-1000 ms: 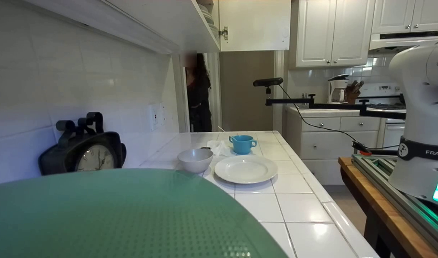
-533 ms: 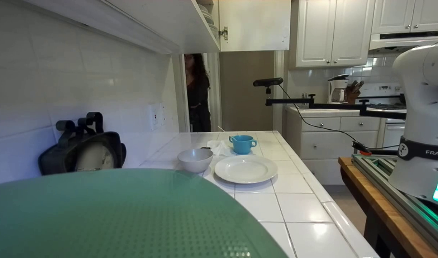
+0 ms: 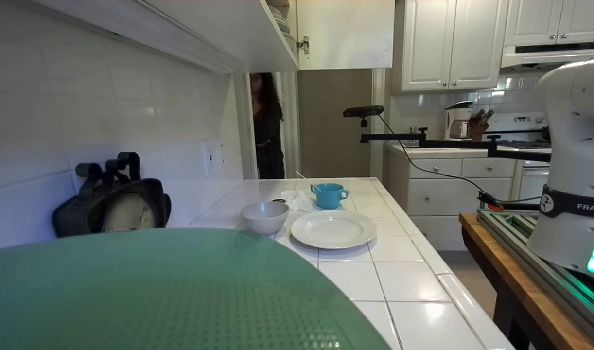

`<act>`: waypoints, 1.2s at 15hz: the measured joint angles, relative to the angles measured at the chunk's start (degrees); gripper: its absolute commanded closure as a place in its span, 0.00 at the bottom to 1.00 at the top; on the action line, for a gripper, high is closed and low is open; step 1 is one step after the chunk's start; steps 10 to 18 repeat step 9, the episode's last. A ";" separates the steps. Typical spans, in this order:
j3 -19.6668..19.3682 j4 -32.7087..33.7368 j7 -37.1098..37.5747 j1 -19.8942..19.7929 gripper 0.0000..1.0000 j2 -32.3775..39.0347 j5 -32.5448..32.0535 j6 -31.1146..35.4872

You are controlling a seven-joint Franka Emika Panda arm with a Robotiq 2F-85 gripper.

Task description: Open the cabinet's left door completely

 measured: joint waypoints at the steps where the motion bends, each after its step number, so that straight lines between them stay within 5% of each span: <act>1: 0.62 -0.20 1.40 -0.22 0.00 0.92 -1.70 1.61; 18: 1.49 -0.24 3.14 -0.48 0.00 2.04 -3.53 2.65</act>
